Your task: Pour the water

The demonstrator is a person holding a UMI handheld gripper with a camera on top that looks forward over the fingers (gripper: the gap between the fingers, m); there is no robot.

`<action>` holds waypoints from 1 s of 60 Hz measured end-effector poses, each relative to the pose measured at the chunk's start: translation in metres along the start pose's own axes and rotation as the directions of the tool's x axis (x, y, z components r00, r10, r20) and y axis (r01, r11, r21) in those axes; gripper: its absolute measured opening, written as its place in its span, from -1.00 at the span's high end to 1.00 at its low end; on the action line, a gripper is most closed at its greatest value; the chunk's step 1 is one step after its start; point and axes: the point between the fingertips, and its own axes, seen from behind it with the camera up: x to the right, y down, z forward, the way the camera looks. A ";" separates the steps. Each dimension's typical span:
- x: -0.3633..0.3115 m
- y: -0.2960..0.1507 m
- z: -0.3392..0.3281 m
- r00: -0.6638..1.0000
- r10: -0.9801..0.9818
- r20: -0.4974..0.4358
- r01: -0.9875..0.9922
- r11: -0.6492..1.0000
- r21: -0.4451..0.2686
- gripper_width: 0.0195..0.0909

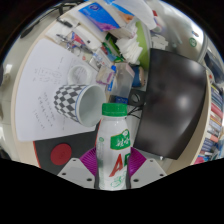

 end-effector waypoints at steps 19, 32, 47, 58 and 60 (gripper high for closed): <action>0.058 0.019 -0.055 0.663 0.746 0.069 -0.746 0.649 0.148 0.55; 0.037 0.057 -0.045 0.132 0.979 0.156 -0.981 0.106 0.160 0.55; -0.017 0.065 0.007 -0.148 0.972 0.184 -0.972 -0.177 0.155 0.55; -0.055 0.059 0.032 -0.176 0.967 0.185 -0.967 -0.206 0.153 0.51; -0.049 0.061 0.032 -0.170 0.968 0.184 -0.957 -0.207 0.204 0.53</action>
